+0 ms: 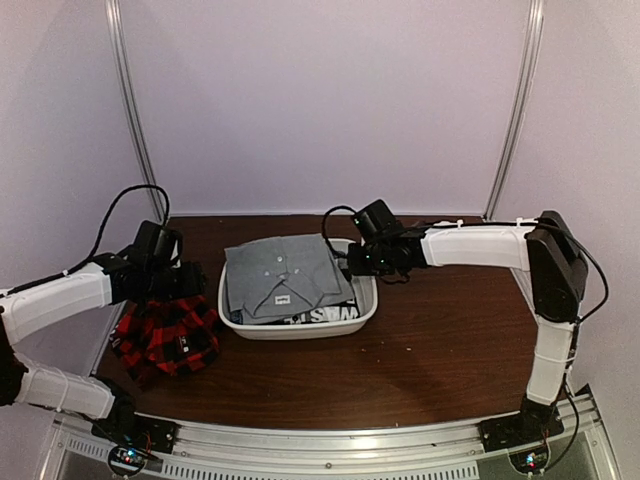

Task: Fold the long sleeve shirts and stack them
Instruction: Move the bin to the corner of the board.

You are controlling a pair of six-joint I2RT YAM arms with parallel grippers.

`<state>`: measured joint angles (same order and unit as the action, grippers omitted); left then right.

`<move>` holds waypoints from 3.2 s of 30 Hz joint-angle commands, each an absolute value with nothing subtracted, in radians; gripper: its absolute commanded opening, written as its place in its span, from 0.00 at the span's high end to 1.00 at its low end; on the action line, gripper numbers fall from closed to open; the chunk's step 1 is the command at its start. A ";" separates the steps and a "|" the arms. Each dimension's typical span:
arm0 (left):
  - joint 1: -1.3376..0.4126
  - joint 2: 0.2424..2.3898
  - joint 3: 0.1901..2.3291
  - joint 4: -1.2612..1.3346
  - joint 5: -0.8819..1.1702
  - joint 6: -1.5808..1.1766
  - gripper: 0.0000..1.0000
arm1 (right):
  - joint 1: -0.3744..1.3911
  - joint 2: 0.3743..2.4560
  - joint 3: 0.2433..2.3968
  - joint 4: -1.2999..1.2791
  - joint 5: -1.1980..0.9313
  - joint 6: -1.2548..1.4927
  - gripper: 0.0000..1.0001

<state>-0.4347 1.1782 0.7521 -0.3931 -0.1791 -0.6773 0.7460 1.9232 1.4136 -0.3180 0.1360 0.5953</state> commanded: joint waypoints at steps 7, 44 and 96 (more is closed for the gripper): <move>-0.417 1.246 0.767 -0.338 -0.146 -0.648 0.42 | 0.782 2.061 1.500 -0.340 0.142 0.596 0.84; -0.417 1.267 0.937 -0.422 0.048 -0.564 0.44 | 0.303 2.141 1.829 -0.525 0.229 0.384 0.71; -0.417 1.160 0.890 -0.406 0.101 -0.601 0.40 | 0.856 2.152 1.634 -0.460 0.089 0.548 0.55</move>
<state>-0.4225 1.1503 0.8921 -0.4355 0.1017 -0.5964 0.8913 2.1628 1.6665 -0.4698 0.0349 0.5285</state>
